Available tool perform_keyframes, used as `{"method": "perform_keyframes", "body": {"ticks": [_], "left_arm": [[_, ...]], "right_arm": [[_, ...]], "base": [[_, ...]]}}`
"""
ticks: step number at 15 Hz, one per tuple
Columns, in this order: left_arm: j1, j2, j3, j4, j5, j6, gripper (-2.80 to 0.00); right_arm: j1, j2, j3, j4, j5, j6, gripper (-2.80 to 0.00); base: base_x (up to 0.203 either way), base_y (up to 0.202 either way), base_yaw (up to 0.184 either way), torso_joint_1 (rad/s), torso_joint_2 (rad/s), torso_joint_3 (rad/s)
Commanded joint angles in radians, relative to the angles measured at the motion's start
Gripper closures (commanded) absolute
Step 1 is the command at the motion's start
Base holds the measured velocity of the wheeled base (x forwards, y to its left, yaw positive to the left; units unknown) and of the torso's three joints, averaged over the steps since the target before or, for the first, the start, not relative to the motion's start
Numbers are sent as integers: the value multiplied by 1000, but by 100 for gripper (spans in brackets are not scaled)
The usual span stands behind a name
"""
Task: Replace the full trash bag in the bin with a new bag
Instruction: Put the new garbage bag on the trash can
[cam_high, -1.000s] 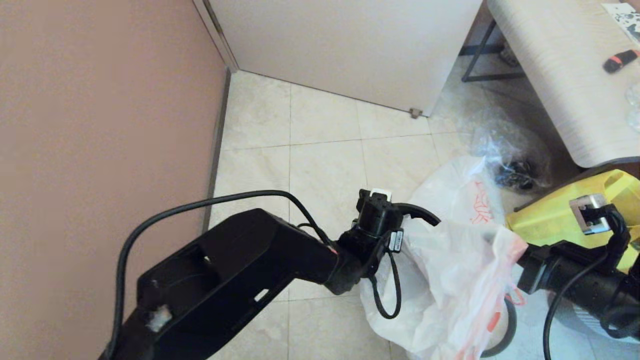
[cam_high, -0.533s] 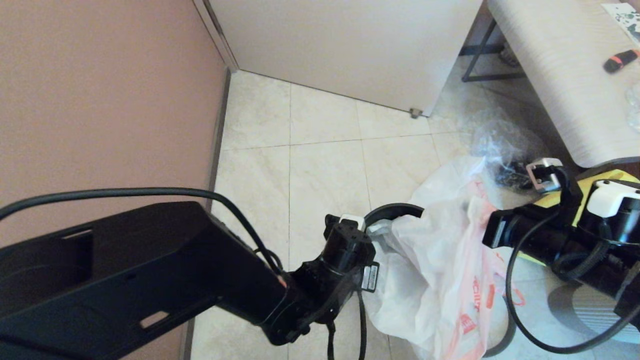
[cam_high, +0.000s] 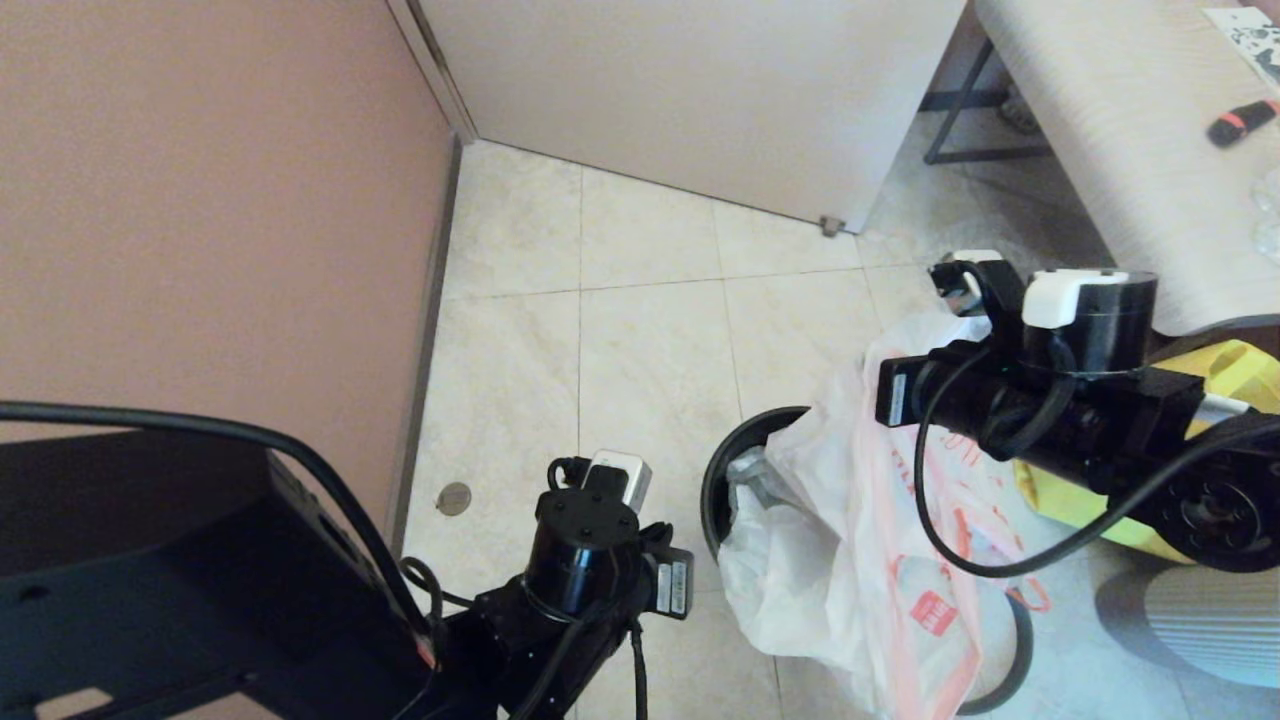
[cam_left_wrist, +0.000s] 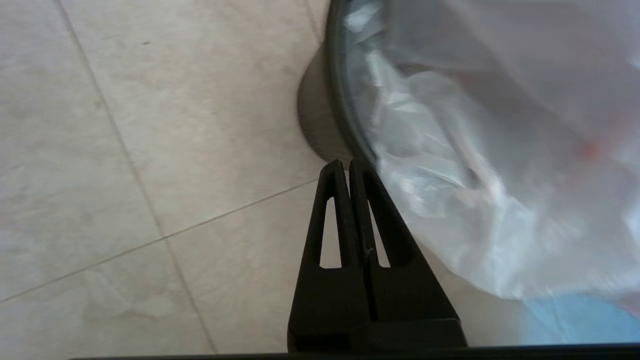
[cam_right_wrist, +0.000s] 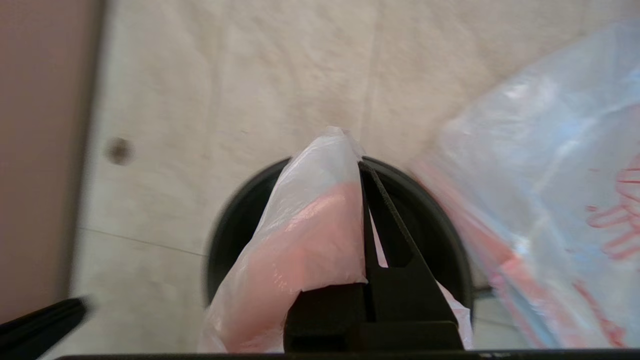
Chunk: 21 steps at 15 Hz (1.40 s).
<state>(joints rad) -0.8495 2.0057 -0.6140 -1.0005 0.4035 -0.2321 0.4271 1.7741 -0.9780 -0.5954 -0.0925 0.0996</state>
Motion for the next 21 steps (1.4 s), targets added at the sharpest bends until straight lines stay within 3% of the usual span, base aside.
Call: {"method": "perform_keyframes", "body": {"ticks": [1, 5, 8, 13, 14, 21], "left_arm": [[-5, -11, 10, -8, -9, -1, 0], [-21, -88, 29, -6, -87, -25, 0], [-15, -105, 32, 14, -187, -60, 0], [-24, -27, -46, 15, -216, -85, 0], [-27, -16, -77, 16, -215, -83, -280], [-74, -13, -300, 221, -218, -123, -280]], "right_arm": [[19, 55, -70, 31, -26, -8, 0], [75, 190, -244, 136, -70, -48, 0], [109, 284, -379, 180, -92, -60, 0], [110, 389, -505, 190, -99, -13, 0], [107, 389, -501, 190, -99, 10, 0], [73, 389, -505, 181, -78, 35, 0]], "base": [[0, 0, 0, 0, 0, 0], [0, 0, 0, 0, 0, 0], [0, 0, 0, 0, 0, 0], [0, 0, 0, 0, 0, 0], [0, 0, 0, 0, 0, 0], [0, 0, 0, 0, 0, 0]]}}
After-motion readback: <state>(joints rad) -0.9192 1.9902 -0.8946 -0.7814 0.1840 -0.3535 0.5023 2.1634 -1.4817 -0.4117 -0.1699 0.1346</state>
